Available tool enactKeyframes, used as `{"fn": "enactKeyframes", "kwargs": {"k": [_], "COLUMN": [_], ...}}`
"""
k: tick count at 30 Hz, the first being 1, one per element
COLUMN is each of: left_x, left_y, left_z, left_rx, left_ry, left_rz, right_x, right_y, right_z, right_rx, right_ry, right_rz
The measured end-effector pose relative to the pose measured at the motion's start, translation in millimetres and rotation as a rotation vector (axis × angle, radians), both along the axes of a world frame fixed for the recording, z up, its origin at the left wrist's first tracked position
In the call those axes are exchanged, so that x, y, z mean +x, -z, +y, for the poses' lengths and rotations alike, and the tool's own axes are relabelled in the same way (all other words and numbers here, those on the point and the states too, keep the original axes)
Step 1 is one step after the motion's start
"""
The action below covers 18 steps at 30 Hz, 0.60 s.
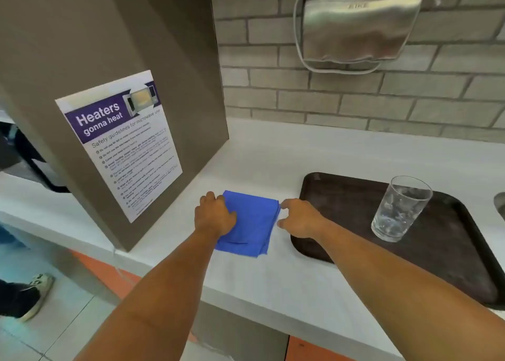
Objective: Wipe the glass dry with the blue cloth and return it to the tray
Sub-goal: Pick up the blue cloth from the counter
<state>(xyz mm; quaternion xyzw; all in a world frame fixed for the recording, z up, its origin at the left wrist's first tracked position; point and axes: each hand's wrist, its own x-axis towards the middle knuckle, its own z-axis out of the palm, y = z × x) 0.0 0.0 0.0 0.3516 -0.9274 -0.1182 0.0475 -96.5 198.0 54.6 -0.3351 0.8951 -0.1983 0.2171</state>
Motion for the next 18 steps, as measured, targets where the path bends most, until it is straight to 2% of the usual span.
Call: {"fn": "enactKeyframes", "kwargs": {"k": [4,9,14,18], "left_x": [-2.6,-10.1,-7.1,-8.2], "left_y": [13.3,29.2,41.7,47.3], "left_z": [-14.5,-22.7,-29.0,-26.4], "left_rx": [0.016,0.018,-0.008,0.04], "left_ry": [-0.083,-0.017,0.037,0.122], "left_rz": [0.02,-0.004,0.028,0.127], "right_x": [-8.9,-21.7,-30.1,-28.4], "right_y": [20.0,41.3,52.8,61.4], "right_z": [-18.2,-43.4,-64.2,-77.5], "right_rx": [0.001,0.077,0.246,0.128], "right_ry": [0.012,0.018,-0.016,0.059], "right_rz": [0.003,0.052,0.157,0.109]}}
